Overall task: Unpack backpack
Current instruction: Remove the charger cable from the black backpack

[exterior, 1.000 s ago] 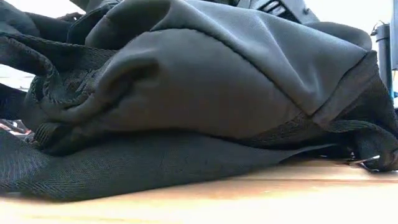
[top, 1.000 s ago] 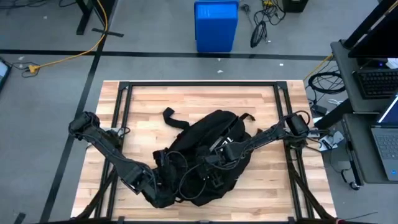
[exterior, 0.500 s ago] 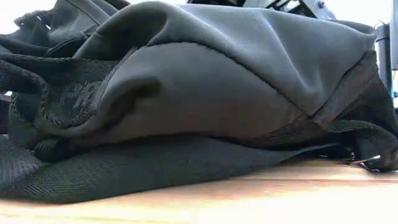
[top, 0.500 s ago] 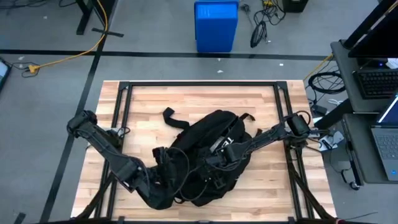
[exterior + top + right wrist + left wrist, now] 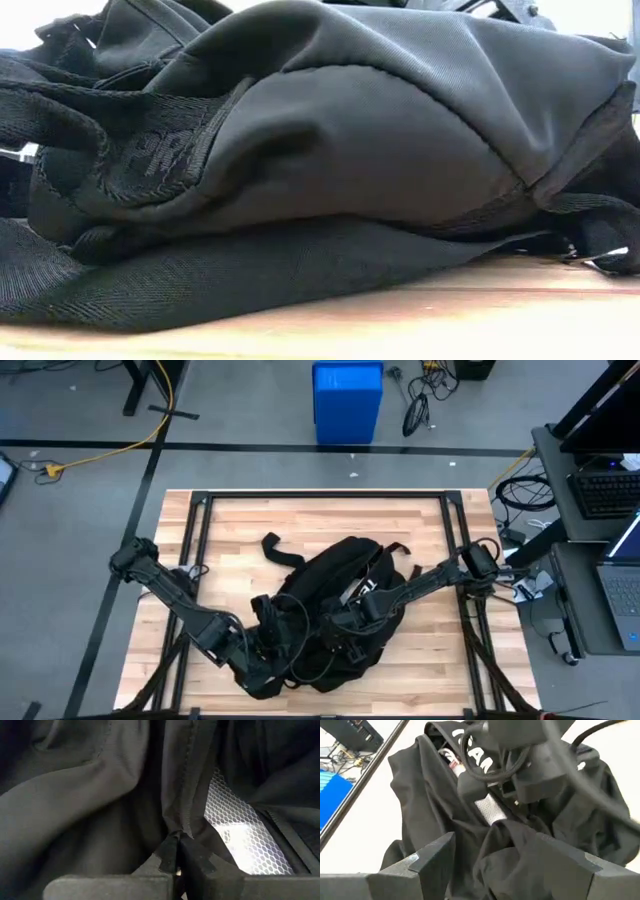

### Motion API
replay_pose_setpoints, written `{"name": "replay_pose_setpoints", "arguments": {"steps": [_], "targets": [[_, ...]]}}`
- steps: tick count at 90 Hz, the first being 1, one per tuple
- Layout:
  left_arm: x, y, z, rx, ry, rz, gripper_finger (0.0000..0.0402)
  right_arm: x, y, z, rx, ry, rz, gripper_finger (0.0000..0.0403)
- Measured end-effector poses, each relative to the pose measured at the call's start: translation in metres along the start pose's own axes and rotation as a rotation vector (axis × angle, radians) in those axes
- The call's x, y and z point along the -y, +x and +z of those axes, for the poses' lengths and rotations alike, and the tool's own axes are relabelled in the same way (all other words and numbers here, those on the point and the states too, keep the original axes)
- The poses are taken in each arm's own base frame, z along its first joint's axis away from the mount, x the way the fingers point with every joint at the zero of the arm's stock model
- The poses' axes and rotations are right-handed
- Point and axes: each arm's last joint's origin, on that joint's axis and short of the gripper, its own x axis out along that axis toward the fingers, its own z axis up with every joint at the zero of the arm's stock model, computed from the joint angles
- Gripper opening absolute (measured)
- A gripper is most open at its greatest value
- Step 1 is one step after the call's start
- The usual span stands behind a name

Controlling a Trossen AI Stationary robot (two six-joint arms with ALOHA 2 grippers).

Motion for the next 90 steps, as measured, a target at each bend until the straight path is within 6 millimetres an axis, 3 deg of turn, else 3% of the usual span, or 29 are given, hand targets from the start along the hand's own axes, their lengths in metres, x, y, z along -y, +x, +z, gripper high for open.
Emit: {"name": "replay_pose_setpoints", "arguments": {"steps": [18, 33, 70, 90], "targets": [[0.005, 0.013, -0.006, 0.007, 0.006, -0.019, 0.0258, -0.002, -0.008, 0.002, 0.014, -0.006, 0.000, 0.0000], [0.005, 0.019, 0.000, 0.032, -0.031, -0.057, 0.0258, -0.003, -0.019, 0.005, 0.051, -0.004, -0.004, 0.0000], [0.006, 0.023, 0.002, -0.007, -0.058, -0.136, 0.0258, -0.006, -0.021, 0.006, 0.054, 0.004, -0.002, 0.0000], [0.012, 0.038, -0.006, -0.064, 0.006, -0.113, 0.0258, -0.010, -0.027, 0.006, 0.059, -0.001, 0.002, 0.0000]]}}
